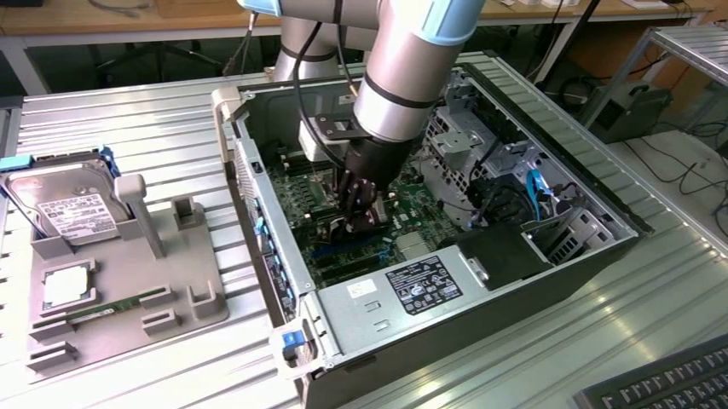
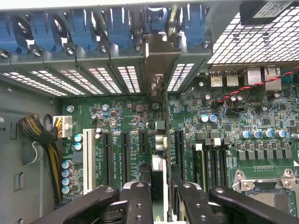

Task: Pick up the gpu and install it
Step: 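Insert the gpu into the slot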

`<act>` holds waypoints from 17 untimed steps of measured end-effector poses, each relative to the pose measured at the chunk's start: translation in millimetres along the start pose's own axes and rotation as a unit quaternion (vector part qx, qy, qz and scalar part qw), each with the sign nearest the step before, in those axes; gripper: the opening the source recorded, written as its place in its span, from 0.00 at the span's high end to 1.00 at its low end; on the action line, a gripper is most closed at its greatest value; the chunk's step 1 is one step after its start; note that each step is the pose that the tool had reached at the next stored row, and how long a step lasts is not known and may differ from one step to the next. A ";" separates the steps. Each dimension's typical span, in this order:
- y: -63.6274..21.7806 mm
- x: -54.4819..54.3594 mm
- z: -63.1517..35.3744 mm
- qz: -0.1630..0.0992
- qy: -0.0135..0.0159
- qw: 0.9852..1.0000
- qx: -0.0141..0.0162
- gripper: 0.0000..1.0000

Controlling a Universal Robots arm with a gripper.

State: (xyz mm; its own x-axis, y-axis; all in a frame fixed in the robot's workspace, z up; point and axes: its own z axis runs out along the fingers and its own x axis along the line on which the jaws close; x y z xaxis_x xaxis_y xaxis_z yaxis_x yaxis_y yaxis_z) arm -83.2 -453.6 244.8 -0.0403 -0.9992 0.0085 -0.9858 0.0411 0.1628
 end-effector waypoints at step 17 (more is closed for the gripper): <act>1.2 -7.2 -4.9 -0.001 0.020 1.000 0.001 0.74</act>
State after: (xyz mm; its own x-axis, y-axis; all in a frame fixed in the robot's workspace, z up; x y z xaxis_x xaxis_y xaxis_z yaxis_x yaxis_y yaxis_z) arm -83.3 -446.3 249.8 -0.0313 -0.9984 0.0477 -0.9863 0.0386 0.1602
